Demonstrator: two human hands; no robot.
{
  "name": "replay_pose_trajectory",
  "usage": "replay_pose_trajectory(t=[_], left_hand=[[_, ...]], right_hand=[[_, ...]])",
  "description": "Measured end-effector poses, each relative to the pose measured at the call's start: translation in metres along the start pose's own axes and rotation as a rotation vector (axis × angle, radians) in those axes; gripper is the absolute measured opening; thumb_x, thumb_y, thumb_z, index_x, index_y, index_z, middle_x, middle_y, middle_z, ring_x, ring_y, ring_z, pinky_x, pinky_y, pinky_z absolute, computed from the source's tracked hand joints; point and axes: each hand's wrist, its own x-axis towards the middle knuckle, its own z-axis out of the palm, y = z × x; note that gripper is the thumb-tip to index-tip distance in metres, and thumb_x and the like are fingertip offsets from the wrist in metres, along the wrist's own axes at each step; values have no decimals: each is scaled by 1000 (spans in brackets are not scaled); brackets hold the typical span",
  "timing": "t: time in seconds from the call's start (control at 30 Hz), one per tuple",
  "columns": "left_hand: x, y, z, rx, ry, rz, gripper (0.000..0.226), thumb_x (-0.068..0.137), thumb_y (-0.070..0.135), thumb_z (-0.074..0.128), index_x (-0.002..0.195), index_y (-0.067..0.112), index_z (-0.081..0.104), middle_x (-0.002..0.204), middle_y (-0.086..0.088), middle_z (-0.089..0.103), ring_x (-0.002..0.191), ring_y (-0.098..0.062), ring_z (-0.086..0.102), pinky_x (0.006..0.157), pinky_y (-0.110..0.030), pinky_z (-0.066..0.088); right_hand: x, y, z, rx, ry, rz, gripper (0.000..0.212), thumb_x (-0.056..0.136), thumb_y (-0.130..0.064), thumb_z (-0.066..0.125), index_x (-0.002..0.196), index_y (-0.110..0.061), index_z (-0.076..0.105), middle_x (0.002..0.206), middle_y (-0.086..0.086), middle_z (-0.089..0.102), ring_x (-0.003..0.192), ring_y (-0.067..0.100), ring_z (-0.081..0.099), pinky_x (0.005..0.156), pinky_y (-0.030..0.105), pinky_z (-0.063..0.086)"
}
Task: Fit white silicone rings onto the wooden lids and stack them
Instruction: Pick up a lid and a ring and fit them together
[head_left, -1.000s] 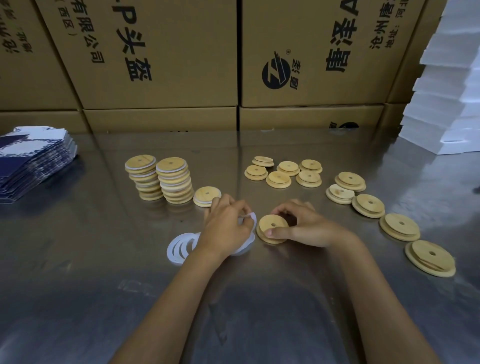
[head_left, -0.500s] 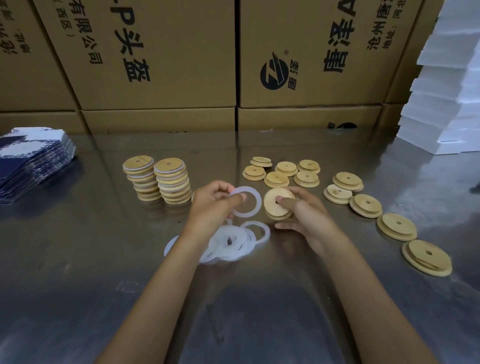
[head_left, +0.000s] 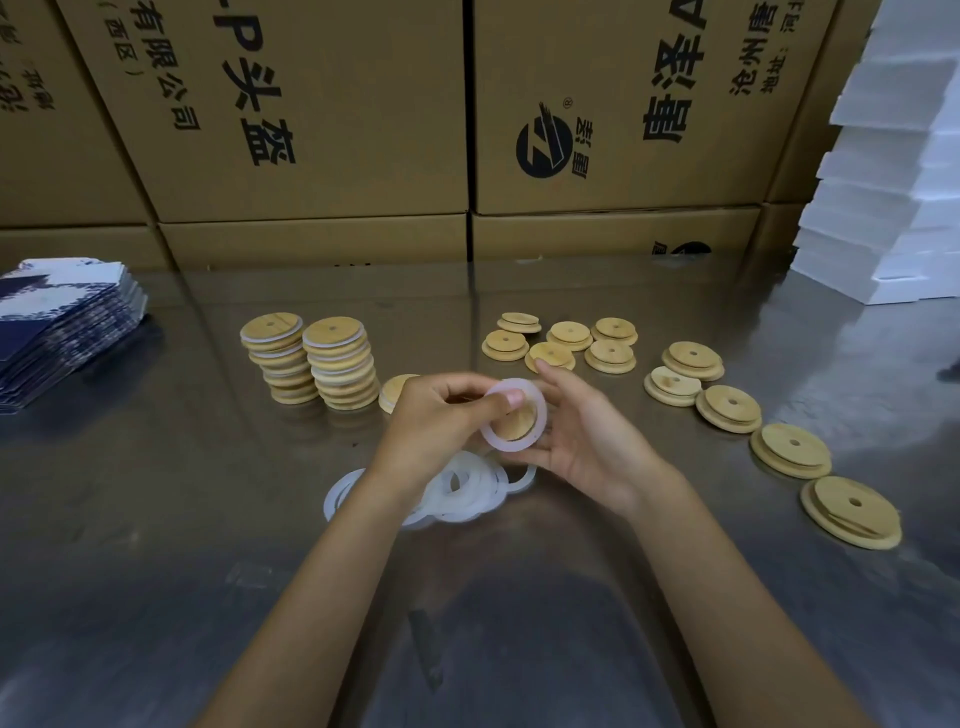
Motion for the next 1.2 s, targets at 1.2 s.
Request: replay_pose_trajectory(t=[1.2], left_hand=[[12, -10, -14, 167, 179, 39, 11, 83, 13, 75, 82, 23, 77, 79, 3, 75, 71, -7, 68, 61, -24, 56]], right_hand=[[-2, 1, -1, -190, 21, -54, 28, 95, -6, 61, 121, -9, 70, 108, 14, 72, 97, 24, 70, 88, 41, 58]])
